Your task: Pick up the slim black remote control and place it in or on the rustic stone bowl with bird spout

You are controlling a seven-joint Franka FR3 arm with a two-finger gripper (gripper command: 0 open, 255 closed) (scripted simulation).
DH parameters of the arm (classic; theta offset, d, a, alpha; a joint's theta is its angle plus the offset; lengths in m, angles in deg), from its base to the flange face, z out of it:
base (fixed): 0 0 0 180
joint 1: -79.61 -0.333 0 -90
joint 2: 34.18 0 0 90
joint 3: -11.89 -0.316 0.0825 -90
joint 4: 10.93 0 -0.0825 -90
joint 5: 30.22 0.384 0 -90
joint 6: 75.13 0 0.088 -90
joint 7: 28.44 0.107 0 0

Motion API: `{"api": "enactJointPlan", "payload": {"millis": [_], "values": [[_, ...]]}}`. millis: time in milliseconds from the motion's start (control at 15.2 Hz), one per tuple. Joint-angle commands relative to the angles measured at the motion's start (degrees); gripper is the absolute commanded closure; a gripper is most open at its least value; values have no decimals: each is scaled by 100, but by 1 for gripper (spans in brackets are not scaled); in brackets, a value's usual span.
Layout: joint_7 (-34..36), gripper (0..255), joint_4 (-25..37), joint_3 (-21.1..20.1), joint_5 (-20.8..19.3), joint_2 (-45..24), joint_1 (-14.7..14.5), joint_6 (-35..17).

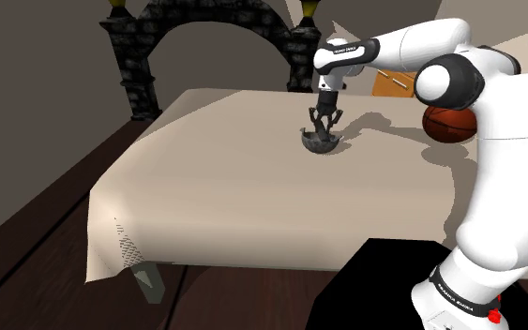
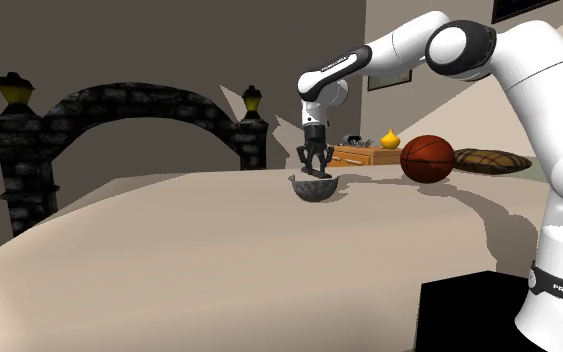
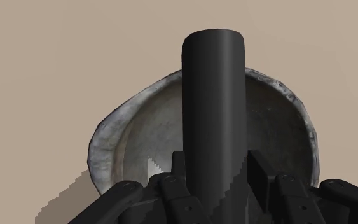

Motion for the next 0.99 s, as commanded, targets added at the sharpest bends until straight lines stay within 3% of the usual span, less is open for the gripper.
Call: {"api": "enactJointPlan", "payload": {"millis": [0,462,528,858,924], "values": [[-1,255,-36,-2,1,-8,-4,-49],[-1,255,-36,-2,2,-8,-4,-49],[-1,0,-36,-2,1,-8,-4,-48],[-1,0,-36,-2,1,-8,-4,-49],[8,0,204,2,-2,-41,12,158]]}}
